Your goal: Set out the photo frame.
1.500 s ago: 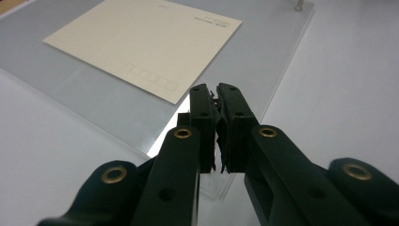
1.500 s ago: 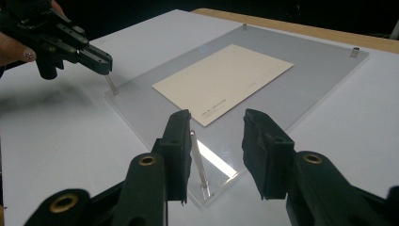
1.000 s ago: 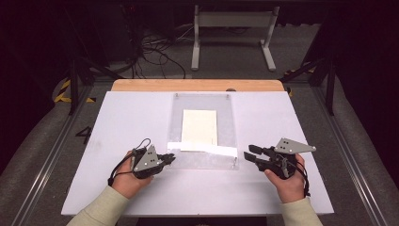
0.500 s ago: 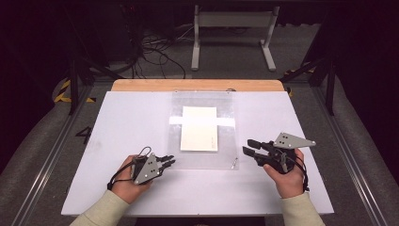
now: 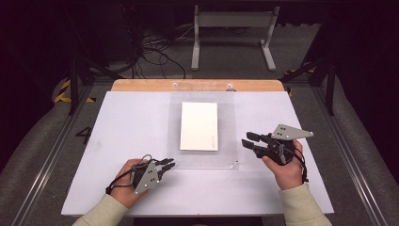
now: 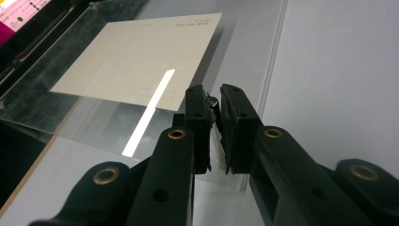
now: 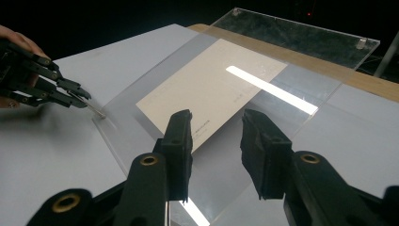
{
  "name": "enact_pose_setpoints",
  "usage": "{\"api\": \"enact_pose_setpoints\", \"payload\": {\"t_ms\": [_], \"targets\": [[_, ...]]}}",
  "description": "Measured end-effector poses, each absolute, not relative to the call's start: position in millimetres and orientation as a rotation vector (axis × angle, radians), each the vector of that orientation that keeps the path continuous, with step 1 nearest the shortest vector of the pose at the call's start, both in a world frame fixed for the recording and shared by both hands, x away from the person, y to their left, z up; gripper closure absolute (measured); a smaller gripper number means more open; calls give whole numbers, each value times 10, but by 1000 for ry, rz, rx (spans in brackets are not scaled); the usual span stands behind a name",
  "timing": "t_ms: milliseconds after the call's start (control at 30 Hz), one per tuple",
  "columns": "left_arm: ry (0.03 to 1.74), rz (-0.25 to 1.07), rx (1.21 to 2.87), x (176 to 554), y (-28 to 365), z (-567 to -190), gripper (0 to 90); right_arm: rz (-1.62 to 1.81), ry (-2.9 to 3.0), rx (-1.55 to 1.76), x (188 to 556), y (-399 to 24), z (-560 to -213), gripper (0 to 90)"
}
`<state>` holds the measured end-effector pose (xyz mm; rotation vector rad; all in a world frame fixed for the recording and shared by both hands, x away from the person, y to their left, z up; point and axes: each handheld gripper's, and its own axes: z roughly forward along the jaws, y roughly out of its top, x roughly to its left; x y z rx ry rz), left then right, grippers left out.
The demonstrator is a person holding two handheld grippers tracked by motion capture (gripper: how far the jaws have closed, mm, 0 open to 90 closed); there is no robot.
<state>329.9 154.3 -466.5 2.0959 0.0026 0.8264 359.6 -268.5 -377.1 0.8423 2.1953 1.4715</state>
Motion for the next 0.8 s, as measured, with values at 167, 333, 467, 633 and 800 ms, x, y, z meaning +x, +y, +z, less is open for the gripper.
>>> {"api": "enact_pose_setpoints", "payload": {"t_ms": [167,333,467,633,800], "targets": [[-12,865,2088,3259,1540,-4687,827,1468,2199,835,3671,-2668,-3712,628],[-31,901,2093,3210,1534,-4704,828,1444,2210,849,3781,-2628,-3648,619],[-39,921,2129,3183,1532,-4761,838,1417,2211,868,3903,-2610,-3577,596],[-71,943,2152,3144,1531,-4763,855,1387,2195,897,4026,-2618,-3489,579],[-90,971,2160,3122,1519,-4766,855,1413,2175,922,4114,-2647,-3404,573]]}}
